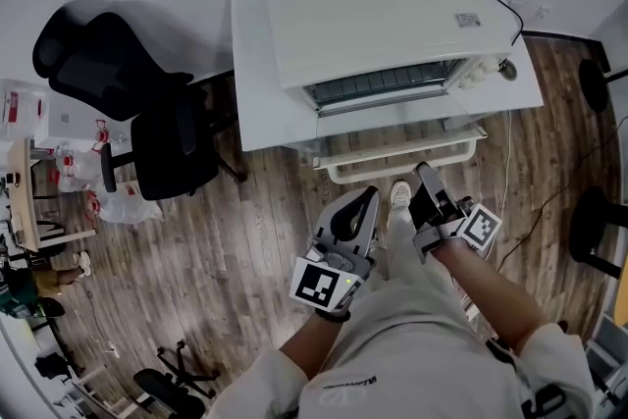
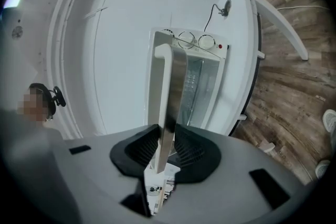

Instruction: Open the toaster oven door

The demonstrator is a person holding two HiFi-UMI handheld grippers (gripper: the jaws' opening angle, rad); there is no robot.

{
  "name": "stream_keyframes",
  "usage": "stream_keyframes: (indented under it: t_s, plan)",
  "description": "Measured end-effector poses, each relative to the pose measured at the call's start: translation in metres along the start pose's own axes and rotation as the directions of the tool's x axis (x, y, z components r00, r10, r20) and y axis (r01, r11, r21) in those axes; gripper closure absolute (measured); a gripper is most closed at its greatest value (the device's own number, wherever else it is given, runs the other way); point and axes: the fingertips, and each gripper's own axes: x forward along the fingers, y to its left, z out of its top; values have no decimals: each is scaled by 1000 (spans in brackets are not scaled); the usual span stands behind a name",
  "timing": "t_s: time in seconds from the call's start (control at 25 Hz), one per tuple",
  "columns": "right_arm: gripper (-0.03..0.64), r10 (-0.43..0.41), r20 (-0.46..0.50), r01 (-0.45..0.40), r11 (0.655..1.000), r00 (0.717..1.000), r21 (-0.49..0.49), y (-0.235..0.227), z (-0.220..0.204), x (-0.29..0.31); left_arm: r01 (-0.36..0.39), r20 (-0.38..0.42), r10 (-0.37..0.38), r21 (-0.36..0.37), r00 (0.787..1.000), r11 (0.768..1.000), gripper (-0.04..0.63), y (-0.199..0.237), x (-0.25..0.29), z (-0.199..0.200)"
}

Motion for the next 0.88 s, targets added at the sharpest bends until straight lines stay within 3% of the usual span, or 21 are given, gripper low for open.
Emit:
stream_keyframes:
  t_s: [0.32, 0.88]
  plan:
    - [541, -167, -2, 167, 985, 986, 42, -64, -32, -44, 48, -55, -47, 4, 997, 999, 588, -16, 2, -28]
    - [541, -192, 1, 192, 981, 981, 14, -113, -46, -55, 58, -103, -50, 81, 993, 995, 588, -11, -18, -91]
